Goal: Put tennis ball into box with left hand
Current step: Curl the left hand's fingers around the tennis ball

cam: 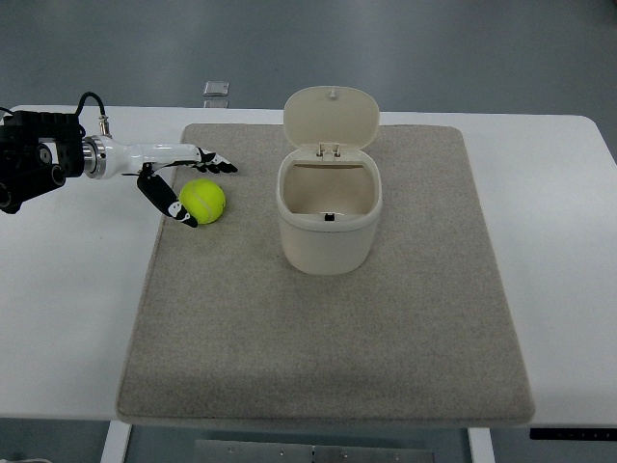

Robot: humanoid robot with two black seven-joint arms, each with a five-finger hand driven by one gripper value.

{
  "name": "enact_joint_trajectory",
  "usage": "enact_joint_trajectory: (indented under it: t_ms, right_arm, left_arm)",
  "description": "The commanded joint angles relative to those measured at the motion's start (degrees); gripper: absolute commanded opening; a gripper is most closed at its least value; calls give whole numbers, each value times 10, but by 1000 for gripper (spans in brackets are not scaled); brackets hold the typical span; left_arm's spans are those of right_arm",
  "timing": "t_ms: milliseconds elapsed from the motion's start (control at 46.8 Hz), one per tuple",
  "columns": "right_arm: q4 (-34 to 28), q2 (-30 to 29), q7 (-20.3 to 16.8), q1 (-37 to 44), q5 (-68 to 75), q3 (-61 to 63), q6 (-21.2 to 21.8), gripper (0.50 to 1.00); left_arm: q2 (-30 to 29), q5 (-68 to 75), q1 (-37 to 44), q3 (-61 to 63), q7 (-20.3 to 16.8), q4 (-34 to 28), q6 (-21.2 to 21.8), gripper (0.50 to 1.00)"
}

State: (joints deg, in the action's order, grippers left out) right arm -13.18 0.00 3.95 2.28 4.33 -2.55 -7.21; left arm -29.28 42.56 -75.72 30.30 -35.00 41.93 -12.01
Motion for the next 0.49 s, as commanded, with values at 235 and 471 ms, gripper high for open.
enact_joint_trajectory:
  t_ms: [235, 471]
  right_arm:
    - [0, 0, 0, 0, 0, 0, 0, 901]
    - [0, 0, 0, 0, 0, 0, 0, 901]
  left_arm:
    - [-3, 49, 0, 0, 0, 0, 10, 960]
    - [-1, 65, 1, 0, 0, -2, 23, 960]
